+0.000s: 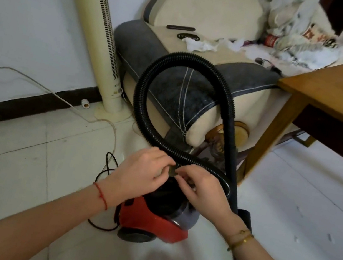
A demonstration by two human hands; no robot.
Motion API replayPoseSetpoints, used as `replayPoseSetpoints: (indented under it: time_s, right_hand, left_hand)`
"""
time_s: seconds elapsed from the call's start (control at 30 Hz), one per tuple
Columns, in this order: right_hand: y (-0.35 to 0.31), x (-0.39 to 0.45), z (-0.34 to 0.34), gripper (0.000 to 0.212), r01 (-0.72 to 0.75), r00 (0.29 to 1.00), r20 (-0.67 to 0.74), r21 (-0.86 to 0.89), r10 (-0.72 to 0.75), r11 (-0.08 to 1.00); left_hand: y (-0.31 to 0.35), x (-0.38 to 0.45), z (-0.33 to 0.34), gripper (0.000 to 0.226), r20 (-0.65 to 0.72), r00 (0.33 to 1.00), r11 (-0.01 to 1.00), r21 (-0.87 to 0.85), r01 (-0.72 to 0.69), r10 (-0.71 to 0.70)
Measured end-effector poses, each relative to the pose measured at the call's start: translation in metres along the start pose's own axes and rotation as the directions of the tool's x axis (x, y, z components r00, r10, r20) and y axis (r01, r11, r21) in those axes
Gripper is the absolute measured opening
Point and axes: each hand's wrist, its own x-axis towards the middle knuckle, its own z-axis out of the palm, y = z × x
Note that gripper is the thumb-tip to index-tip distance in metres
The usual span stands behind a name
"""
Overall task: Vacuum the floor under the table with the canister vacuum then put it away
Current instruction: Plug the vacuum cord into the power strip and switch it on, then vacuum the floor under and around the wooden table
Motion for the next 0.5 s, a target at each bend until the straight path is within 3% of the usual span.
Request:
replayPoseSetpoints:
  time_s: [0.13,0.23,0.33,0.5]
  right_hand:
    - [0.003,-0.001,-0.054,0.010,-0.080,0.949,-0.305,0.005,0.078,0.997]
    - [0.027,0.005,-0.079,0.010,-0.276,0.882,-0.401,-0.009,0.249,0.961]
    - [0.059,0.011,-0.084,0.026,-0.422,0.871,-0.303,-0.057,0.387,0.905]
    - [0.099,0.027,-0.059,0.047,-0.435,0.900,-0.105,-0.144,0.423,0.889]
  left_hand:
    - [0.017,0.052,-0.013,0.029,-0.036,0.997,0.995,0.077,-0.065,0.068]
    - [0.030,0.089,-0.010,0.039,0.018,0.990,0.973,0.180,-0.144,0.143]
    - [0.044,0.122,0.001,0.050,0.105,0.976,0.929,0.301,-0.215,0.191]
    - [0.053,0.168,0.031,0.053,0.213,0.953,0.838,0.462,-0.291,0.214]
